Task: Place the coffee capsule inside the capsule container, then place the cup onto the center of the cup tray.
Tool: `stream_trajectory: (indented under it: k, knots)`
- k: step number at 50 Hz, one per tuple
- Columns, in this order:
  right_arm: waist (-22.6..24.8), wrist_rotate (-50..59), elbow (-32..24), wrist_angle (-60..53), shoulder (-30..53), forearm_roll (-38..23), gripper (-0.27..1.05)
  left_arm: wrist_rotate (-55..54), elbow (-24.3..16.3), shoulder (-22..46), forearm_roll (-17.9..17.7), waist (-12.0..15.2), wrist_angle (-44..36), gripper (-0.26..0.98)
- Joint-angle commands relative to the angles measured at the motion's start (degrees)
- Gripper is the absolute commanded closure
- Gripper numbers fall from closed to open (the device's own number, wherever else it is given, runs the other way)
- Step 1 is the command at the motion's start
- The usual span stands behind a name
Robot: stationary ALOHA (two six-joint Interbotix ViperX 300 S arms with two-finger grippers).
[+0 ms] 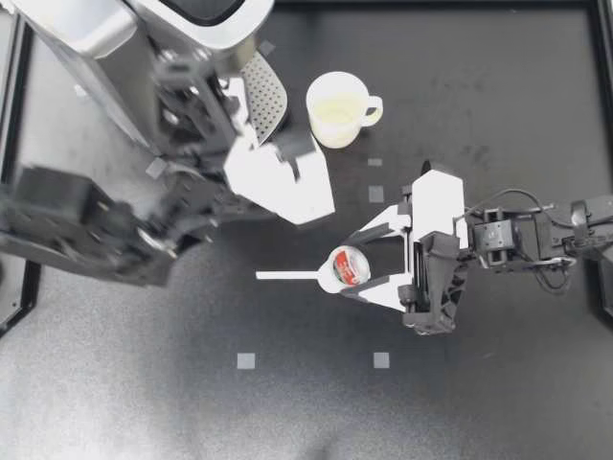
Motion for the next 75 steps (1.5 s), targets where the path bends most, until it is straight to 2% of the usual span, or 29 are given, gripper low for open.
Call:
stream_trajectory:
  k: [1,15,29,41,55,69,75]
  knots:
    - [-0.3,-0.2,-0.5,-0.6,-0.6,-0.1,0.24,-0.9,-0.1,-0.5,2.1,-0.3,0.4,0.60]
    - [-0.2,-0.3,-0.5,-1.6,-0.4,-0.3,0.24,-3.0,2.5,-0.7,8.6,-0.3,1.6,0.60]
    - [-0.3,-0.3,-0.8,-2.0,-0.4,-0.4,0.24,-3.4,4.9,-1.4,10.8,0.3,2.1,0.60]
    - [-0.3,-0.3,-1.0,-2.1,-0.4,-0.5,0.24,-3.8,5.6,-2.0,14.2,1.4,3.3,0.60]
    - [-0.3,-0.2,-1.1,-2.5,-0.1,-0.5,0.24,-3.4,5.8,-3.6,19.6,1.4,5.4,0.60]
    - [-0.3,0.2,-1.1,-3.2,-0.1,-0.4,0.24,-3.5,6.5,-7.0,22.7,1.5,6.8,0.60]
    - [-0.2,0.2,-1.1,-3.4,-0.1,-0.5,0.24,-4.0,7.4,-8.0,22.9,2.7,5.6,0.60]
